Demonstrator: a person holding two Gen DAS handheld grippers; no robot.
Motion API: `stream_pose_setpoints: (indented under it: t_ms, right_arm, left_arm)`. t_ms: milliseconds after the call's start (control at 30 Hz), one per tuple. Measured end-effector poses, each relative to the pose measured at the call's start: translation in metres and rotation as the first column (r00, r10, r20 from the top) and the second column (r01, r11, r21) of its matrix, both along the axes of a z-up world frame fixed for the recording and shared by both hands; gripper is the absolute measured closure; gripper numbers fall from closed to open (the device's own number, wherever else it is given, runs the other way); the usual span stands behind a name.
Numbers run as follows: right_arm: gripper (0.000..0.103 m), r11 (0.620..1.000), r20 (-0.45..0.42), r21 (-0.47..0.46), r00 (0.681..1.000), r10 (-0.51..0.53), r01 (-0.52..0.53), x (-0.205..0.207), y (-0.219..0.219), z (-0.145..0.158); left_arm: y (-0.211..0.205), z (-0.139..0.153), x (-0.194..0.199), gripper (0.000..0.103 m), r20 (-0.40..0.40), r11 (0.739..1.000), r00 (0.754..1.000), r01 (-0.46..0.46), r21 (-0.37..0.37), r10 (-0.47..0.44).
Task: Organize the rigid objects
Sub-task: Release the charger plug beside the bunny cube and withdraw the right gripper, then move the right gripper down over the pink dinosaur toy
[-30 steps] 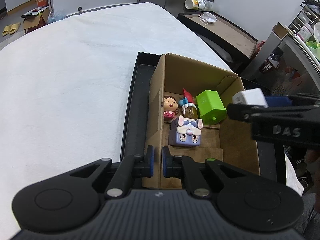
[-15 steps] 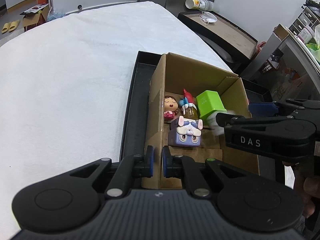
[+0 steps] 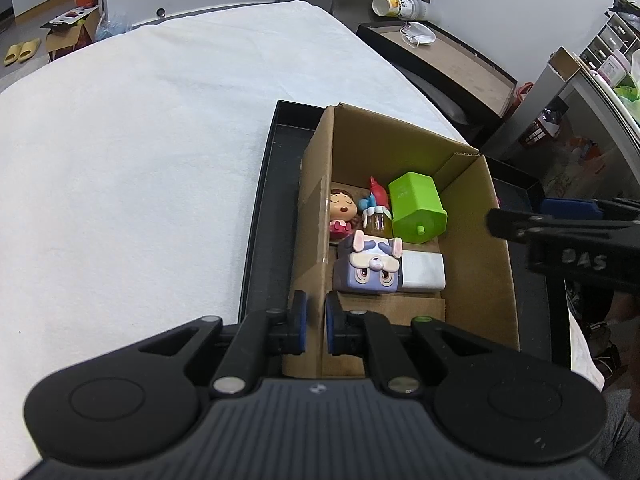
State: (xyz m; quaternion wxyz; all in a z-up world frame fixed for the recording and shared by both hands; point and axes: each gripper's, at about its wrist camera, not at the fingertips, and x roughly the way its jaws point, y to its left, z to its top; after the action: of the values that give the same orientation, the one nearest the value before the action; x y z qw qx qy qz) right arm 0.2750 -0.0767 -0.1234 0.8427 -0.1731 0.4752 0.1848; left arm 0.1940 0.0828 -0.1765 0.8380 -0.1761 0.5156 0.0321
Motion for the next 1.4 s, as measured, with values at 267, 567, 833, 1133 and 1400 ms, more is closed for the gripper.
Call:
stream_pose_setpoints:
  t_ms: [267, 567, 833, 1133, 1400]
  right_arm:
    - [0.035, 0.998, 0.000, 0.018, 0.998, -0.061, 0.061, 0.007, -0.030, 0.002]
    - [0.033, 0.992, -0.012, 0.023, 0.992, -0.125, 0.126, 0.014, -0.064, -0.006]
    - [0.032, 0.985, -0.017, 0.026, 0.986, -0.167, 0.168, 0.020, -0.087, -0.021]
    - [0.028, 0.971, -0.042, 0.080, 0.974, -0.223, 0.226, 0.030, -0.106, -0.037]
    - [0.028, 0.968, -0.051, 0.121, 0.975, -0.217, 0.222, 0.041, -0.105, -0.050]
  left_arm:
    - [-0.001, 0.000, 0.000, 0.095, 0.000, 1.000, 1.000, 0.001, 0.003, -0.001]
    - [-0.002, -0.001, 0.000, 0.095, -0.003, 1.000, 1.000, 0.000, 0.010, 0.000]
    - [-0.003, -0.001, 0.001, 0.095, -0.005, 1.000, 1.000, 0.001, 0.019, -0.001]
    - [-0.006, -0.001, 0.002, 0.095, -0.012, 0.999, 1.000, 0.005, 0.033, -0.004]
    - [-0.009, -0.002, 0.004, 0.095, -0.020, 0.999, 1.000, 0.006, 0.049, -0.005]
